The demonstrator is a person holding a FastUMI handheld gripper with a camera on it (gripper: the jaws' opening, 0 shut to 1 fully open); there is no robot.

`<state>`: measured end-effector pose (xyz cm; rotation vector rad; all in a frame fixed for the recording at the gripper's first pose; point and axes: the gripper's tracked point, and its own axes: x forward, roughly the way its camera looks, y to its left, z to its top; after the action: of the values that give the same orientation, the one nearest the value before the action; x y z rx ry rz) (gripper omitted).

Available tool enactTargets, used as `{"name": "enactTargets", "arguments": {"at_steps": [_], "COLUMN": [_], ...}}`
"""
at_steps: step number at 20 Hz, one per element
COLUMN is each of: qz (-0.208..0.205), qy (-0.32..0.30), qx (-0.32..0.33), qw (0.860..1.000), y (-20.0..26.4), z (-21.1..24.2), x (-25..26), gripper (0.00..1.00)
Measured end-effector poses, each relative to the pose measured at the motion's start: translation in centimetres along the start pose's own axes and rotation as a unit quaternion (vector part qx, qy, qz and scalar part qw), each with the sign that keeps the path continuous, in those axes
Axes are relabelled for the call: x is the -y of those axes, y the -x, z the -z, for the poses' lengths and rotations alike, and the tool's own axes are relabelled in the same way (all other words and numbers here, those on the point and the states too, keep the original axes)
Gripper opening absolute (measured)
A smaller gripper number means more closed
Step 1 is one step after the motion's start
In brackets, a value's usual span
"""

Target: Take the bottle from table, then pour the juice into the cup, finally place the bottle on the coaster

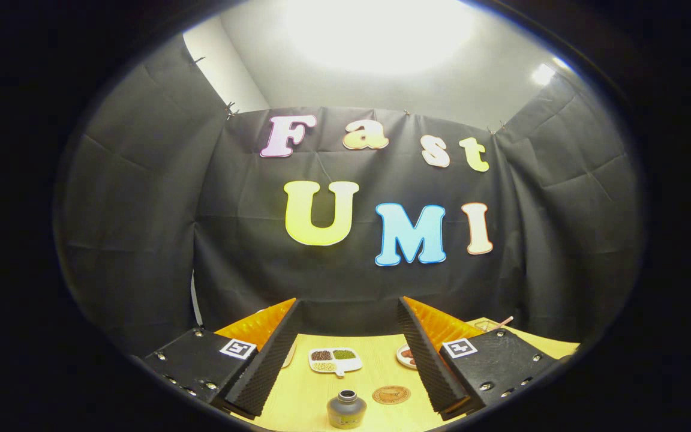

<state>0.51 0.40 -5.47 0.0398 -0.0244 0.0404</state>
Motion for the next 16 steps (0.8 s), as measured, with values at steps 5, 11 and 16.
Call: {"name": "enactTargets", "arguments": {"at_steps": [5, 11, 16], "qz": [-0.003, -0.038, -0.027], "qy": [0.035, -0.005, 0.009], "qx": [-0.033, -0.036, -0.048], "qw": [0.999, 0.999, 0.998], "y": [-0.9, -2.3, -2.5], "z": [7.3, 13.7, 17.5], "x": [0.3, -0.8, -0.1], "gripper": [0.98, 0.98, 0.98]}}
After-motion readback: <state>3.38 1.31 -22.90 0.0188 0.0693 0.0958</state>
